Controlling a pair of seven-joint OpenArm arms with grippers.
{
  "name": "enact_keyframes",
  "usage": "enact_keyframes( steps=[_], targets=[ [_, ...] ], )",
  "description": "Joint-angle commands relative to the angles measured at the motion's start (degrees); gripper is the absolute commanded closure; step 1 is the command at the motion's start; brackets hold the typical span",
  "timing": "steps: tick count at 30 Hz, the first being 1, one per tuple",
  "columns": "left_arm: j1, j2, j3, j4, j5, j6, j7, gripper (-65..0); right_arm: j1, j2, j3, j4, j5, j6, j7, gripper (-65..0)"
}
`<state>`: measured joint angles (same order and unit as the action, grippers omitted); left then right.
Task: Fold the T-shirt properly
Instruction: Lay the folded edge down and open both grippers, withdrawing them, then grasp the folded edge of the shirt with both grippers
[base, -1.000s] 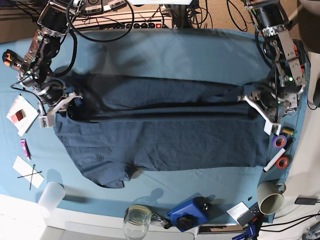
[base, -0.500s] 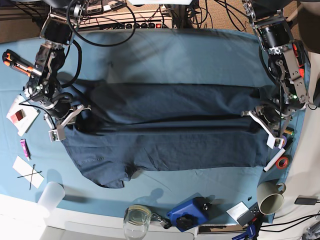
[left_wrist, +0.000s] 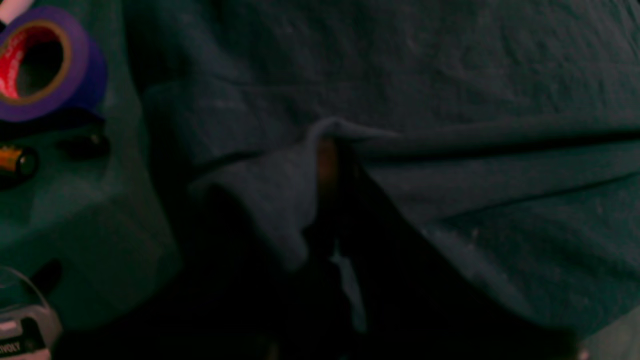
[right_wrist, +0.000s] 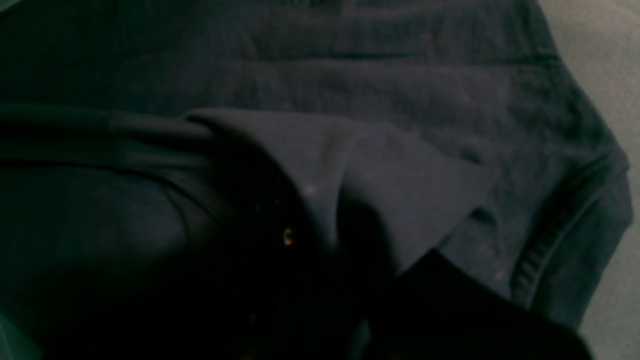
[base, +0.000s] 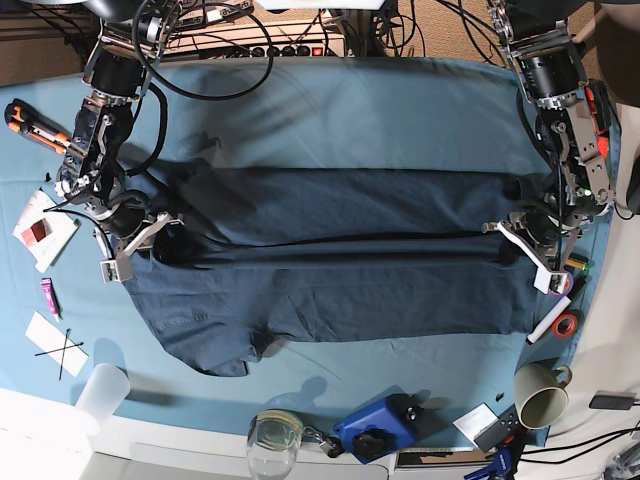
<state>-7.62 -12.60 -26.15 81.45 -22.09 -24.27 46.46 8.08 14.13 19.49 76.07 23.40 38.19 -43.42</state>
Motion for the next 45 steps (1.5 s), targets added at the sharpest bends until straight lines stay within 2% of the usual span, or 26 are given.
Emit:
enact_keyframes(
  steps=[1, 2, 4, 5, 7, 8, 10, 14, 20, 23, 26, 28, 32, 35, 38, 45],
  targets=[
    [-1.25, -1.22, -0.22, 0.87, 0.07, 0.22, -1.27, 0.0, 1.29, 1.09, 0.39, 1.03, 0.50, -0.35, 1.81, 0.0],
    [-1.25, -1.27, -0.22, 0.87, 0.07, -0.09, -1.27, 0.0, 1.29, 1.11, 0.39, 1.03, 0.50, -0.31, 1.64, 0.0],
    [-1.29, -1.25, -0.22, 0.87, 0.02, -3.41, -1.33, 0.0, 1.31, 1.11, 0.39, 1.07, 0.52, -0.22, 1.46, 0.0],
    [-1.29, -1.25, -0.22, 0.90, 0.02, -5.18, -1.49, -6.9, 1.36, 1.11, 0.39, 1.07, 0.55, -0.17, 1.55, -6.2],
    [-1.38, -1.25, -0.22, 0.90, -0.68, -6.05, -1.49, -19.6, 1.55, 1.11, 0.39, 1.20, 0.57, -0.04, 1.64, -17.1],
    [-1.46, -1.25, -0.22, 0.90, -1.01, -5.73, -1.49, -24.2, 1.66, 1.14, 0.39, 1.31, 0.57, -0.09, 1.64, -20.2],
    [-1.86, -1.42, -0.22, 0.90, -1.62, -5.60, -1.38, -28.7, 2.01, 1.16, 0.50, 1.90, 0.57, -0.13, 1.16, -20.7],
    [-3.30, -2.54, -0.24, 1.01, -2.62, -5.53, -0.09, -28.8, 3.19, 1.14, 0.50, 4.52, 0.68, -0.20, -2.03, -20.7],
    [-6.62, -5.16, -0.26, 1.11, -9.99, -3.82, 9.25, -28.8, 3.37, 1.11, 0.50, 11.69, 0.81, -0.37, -4.72, -20.7],
    [-6.97, -6.27, -0.26, 1.11, -10.32, -3.85, 9.88, -28.8, 3.37, 1.14, 0.50, 12.44, 0.79, -0.57, -5.66, -20.7],
    [-6.99, -7.39, -0.26, 1.11, -13.42, -3.04, 14.99, -28.8, 3.39, 1.11, 0.98, 12.44, 1.03, -2.40, -7.23, -20.7],
    [-6.99, -8.11, -0.28, 1.14, -17.22, -0.74, 19.04, -28.8, 3.39, 1.11, 2.75, 12.44, 2.62, -3.15, -7.43, -20.7],
    [-6.78, -9.03, -0.28, 1.77, -17.84, -0.83, 22.97, -28.8, 3.37, 1.14, 9.33, 12.46, 9.92, -3.06, -10.69, -20.7],
    [-6.32, -9.18, -0.28, 3.17, -17.81, -0.83, 23.17, -28.8, 3.37, 1.27, 15.15, 12.46, 13.77, -2.56, -13.31, -20.7],
    [-6.71, -9.25, -0.28, 3.56, -17.77, -0.92, 22.53, -28.8, 3.32, 2.95, 19.06, 12.44, 16.15, -0.24, -14.47, -20.7],
    [-6.40, -12.20, -0.48, 3.96, -17.81, -1.03, 25.33, -28.8, 3.02, 10.19, 20.00, 12.44, 17.86, -0.44, -17.27, -20.7]
  ],
)
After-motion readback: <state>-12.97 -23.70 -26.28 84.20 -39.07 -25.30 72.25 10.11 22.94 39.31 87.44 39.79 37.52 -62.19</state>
